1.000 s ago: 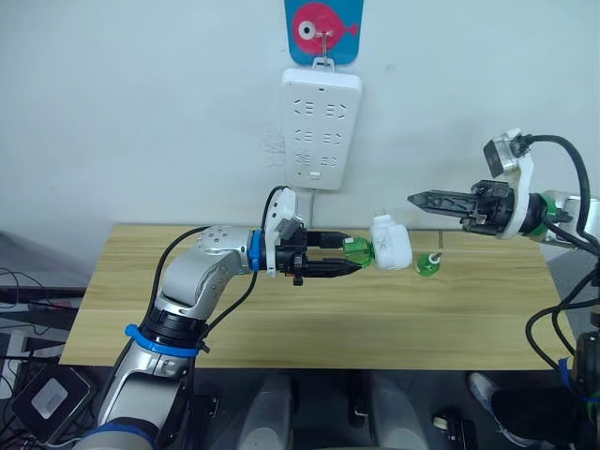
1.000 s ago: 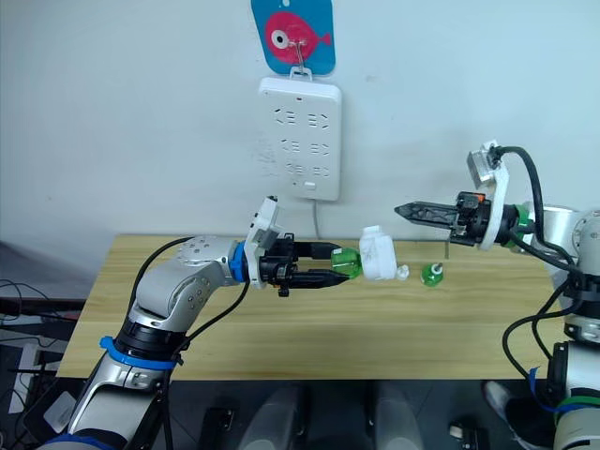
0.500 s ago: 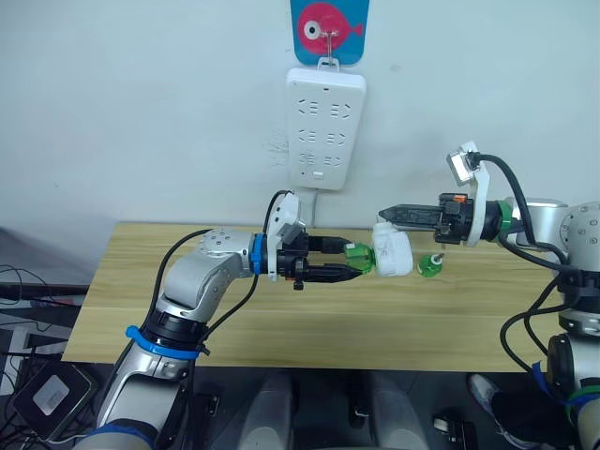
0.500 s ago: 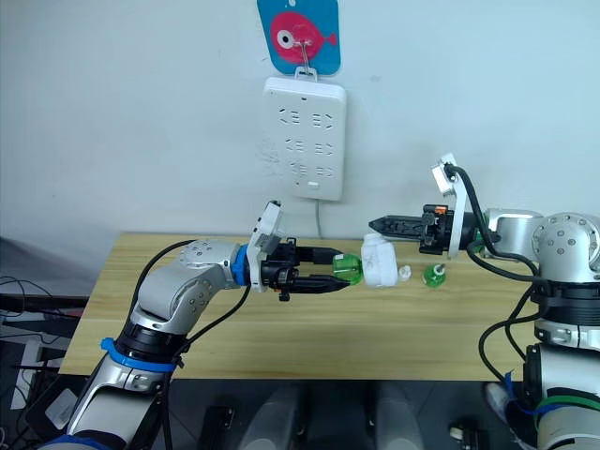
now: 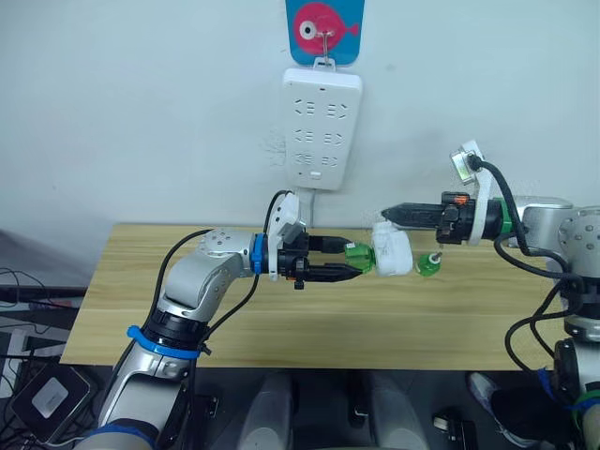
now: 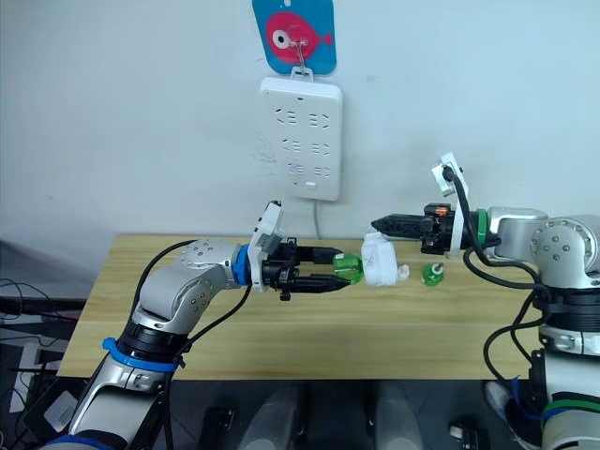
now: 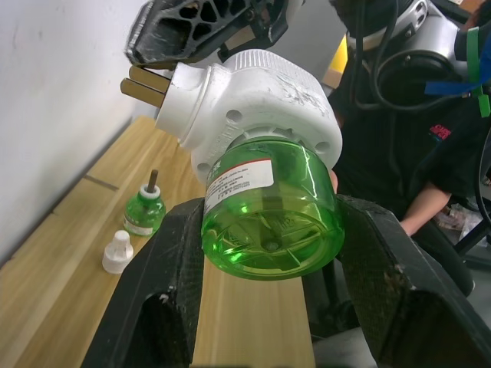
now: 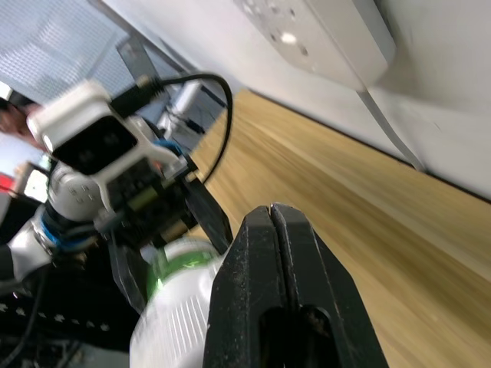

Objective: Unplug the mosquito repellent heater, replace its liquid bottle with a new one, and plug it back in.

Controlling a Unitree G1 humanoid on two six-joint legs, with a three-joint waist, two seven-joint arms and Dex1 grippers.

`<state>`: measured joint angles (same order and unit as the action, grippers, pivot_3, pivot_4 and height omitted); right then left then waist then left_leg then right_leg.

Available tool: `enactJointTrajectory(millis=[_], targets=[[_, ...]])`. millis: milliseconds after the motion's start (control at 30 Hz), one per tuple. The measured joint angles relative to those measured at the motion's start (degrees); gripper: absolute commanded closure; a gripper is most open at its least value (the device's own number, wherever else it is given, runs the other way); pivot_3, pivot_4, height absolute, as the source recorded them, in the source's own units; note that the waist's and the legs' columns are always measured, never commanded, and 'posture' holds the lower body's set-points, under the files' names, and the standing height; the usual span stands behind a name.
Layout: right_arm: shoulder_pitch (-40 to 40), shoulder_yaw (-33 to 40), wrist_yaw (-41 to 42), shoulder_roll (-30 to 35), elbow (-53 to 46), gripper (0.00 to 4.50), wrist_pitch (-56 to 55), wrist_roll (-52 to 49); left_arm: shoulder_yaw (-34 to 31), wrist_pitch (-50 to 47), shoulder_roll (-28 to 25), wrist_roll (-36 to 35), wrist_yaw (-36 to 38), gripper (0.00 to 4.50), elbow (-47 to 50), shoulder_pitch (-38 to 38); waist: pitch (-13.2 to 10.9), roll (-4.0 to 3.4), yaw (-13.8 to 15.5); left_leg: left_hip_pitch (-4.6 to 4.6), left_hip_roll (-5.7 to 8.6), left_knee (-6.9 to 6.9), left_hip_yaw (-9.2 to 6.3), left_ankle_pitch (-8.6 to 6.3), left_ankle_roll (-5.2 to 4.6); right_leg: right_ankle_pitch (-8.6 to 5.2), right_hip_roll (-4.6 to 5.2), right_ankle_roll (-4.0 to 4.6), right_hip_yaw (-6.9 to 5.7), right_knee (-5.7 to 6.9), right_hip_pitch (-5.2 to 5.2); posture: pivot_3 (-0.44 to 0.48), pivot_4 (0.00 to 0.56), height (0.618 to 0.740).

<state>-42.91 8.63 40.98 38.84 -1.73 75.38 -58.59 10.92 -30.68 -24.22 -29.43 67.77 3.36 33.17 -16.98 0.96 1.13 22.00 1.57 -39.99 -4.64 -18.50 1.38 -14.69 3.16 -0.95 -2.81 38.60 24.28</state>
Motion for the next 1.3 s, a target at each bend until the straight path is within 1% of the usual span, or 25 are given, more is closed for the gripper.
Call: enactJointTrajectory(millis=[67, 167, 233, 267, 400, 500, 533, 800, 1167, 1267, 1300], targets=[[-1.7, 2.4, -0.4, 0.0, 3.1, 4.48, 2.2, -1.6, 0.0, 1.0, 0.2, 0.1, 0.4, 2.27, 0.0, 0.3, 0.0, 0.00, 0.0, 0.00, 0.00, 0.00, 0.00, 0.00, 0.00, 0.00, 0.00, 0.00, 0.00, -0.01, -0.01, 0.033, 0.262, 0.740], [-6.0, 8.3, -2.0, 0.3, 9.3, 3.89, 5.3, -4.2, -0.1, 2.5, 0.1, 0.5, 0.4, 2.27, -1.0, 0.3, 0.0, 0.00, 0.0, 0.01, 0.01, 0.00, 0.01, 0.00, 0.00, 0.00, 0.01, 0.01, 0.01, -0.02, 0.00, 0.033, 0.262, 0.740], [-7.6, 10.9, -3.1, 1.2, 11.0, 3.21, 6.7, -5.2, -0.1, 4.1, 0.0, 1.1, 0.4, 2.27, -1.9, 0.3, 0.0, -0.01, 0.0, 0.01, 0.00, 0.03, -0.01, 0.00, 0.00, 0.00, 0.01, 0.01, -0.01, -0.01, 0.00, 0.022, 0.262, 0.740], [-7.0, 10.7, -2.9, 2.8, 10.6, 2.85, 7.3, -5.3, -0.2, 5.2, -0.1, 1.5, 0.4, 2.27, -2.3, 0.2, 0.0, 0.00, 0.1, 0.01, 0.00, 0.03, -0.06, 0.00, 0.00, 0.00, 0.01, 0.01, -0.05, 0.00, 0.00, 0.022, 0.262, 0.740], [1.3, 9.7, -0.9, 8.0, 8.1, 1.44, 10.6, -5.1, -1.5, 10.8, -0.4, 3.3, 0.5, 2.27, -4.9, 0.2, 0.0, 0.00, 0.3, 0.11, 0.03, 0.04, -0.03, -0.01, -0.02, 0.00, 0.02, 0.01, -0.04, -0.06, 0.01, 0.022, 0.264, 0.740], [5.3, 9.6, -0.2, 8.4, 7.0, 0.33, 13.0, -5.4, -2.4, 12.3, -0.2, 3.3, 0.5, 2.27, -6.0, 1.2, 0.0, 0.00, 0.1, 0.06, 0.02, -0.03, 0.10, 0.00, -0.02, 0.01, 0.03, 0.00, 0.05, -0.04, 0.01, 0.024, 0.265, 0.740], [5.7, 9.8, -0.2, 8.1, 6.4, 0.02, 13.5, -5.7, -2.4, 12.5, -0.1, 3.3, 0.6, 2.27, -6.0, 1.5, 0.0, 0.01, -0.1, 0.00, -0.01, -0.03, 0.17, -0.01, -0.03, 0.01, 0.02, 0.00, 0.06, 0.01, 0.00, 0.029, 0.266, 0.740], [5.8, 11.4, -2.9, 2.6, 3.8, 0.02, 16.6, -10.5, -1.5, 12.2, 0.0, 3.3, 3.1, 2.27, -6.0, 2.1, 0.0, 0.00, -0.9, -0.09, -0.05, -0.01, 0.14, -0.01, -0.03, 0.00, -0.01, 0.00, 0.04, 0.19, 0.00, 0.029, 0.268, 0.740], [5.8, 11.1, -9.7, -1.2, 2.0, 0.02, 16.6, -17.0, -0.3, 10.5, 1.9, 2.8, 4.1, 2.27, -4.5, 2.6, 0.0, 0.01, -1.1, -0.07, -0.03, -0.01, 0.12, 0.00, -0.03, 0.01, 0.00, 0.00, 0.04, 0.16, 0.00, 0.030, 0.261, 0.740], [5.8, 10.3, -11.0, -1.2, 2.0, 0.02, 16.6, -19.1, -0.1, 9.8, 1.9, 2.6, 4.1, 2.27, -3.3, 2.6, 0.0, 0.00, -1.1, -0.08, -0.03, -0.01, 0.11, 0.00, -0.02, 0.01, 0.00, 0.00, 0.04, 0.17, 0.00, 0.036, 0.258, 0.740], [5.8, 10.3, -11.3, -1.2, 2.0, 0.19, 16.6, -19.9, -0.1, 9.7, 1.9, 2.6, 4.1, 2.27, -3.2, 2.6, 0.0, 0.00, -1.1, -0.07, -0.03, -0.01, 0.11, 0.00, -0.03, 0.00, 0.00, 0.00, 0.04, 0.17, 0.00, 0.037, 0.258, 0.740]])
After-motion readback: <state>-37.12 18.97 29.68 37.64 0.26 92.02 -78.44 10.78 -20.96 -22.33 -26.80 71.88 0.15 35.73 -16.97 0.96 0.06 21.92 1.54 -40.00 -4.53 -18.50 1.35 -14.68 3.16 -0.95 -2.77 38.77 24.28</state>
